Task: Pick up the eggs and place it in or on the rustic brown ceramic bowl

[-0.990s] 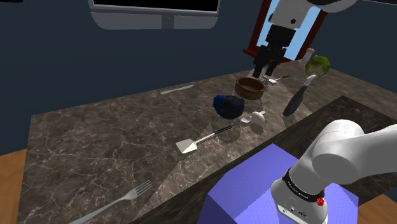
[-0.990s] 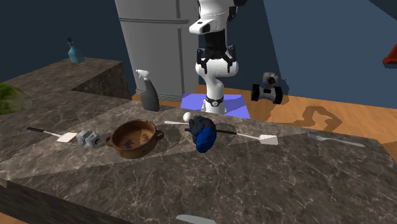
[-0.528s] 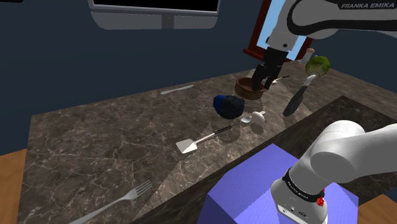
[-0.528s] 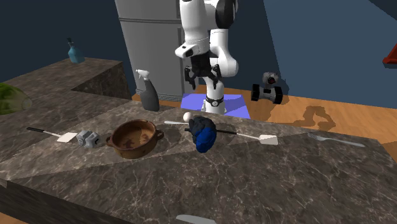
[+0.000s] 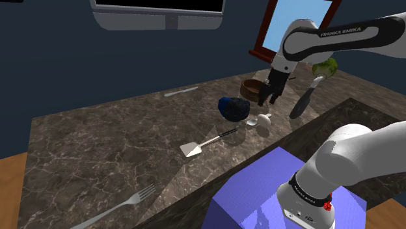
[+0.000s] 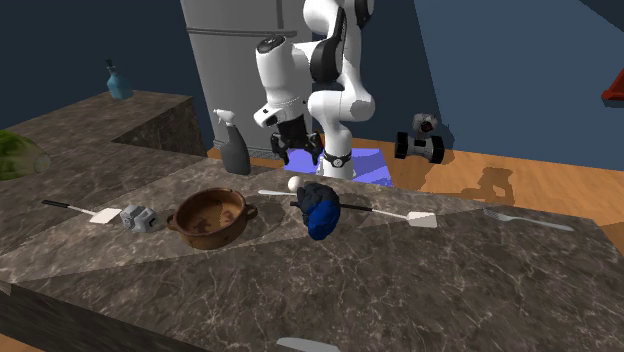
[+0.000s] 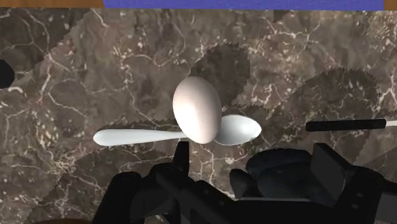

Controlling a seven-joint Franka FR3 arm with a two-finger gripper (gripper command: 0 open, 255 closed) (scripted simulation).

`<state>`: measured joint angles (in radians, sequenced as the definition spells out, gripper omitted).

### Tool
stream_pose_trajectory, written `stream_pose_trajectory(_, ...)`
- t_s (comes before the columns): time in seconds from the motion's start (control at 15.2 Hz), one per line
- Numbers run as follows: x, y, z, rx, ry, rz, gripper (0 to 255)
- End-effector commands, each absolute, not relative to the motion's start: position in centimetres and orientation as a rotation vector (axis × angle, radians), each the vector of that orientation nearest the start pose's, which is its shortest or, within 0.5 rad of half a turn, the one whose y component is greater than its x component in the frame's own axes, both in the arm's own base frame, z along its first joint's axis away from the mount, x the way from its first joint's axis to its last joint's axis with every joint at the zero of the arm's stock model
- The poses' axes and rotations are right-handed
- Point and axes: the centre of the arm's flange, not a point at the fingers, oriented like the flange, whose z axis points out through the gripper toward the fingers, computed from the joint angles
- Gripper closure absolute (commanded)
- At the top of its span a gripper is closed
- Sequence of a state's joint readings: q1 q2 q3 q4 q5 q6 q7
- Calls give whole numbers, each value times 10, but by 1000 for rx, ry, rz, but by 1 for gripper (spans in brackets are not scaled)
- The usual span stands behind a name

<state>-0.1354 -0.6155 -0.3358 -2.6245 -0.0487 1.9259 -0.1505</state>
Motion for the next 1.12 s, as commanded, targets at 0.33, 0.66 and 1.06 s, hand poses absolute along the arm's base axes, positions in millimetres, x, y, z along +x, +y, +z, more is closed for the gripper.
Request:
stream_pose_trajectory(0.33,308,-194,359,-2931,391,114,0)
stream_pose_trajectory(0.66,306,-189,333,-2931,391,114,0)
stream_pose_trajectory(1.06,306,-188,330,-2931,391,114,0)
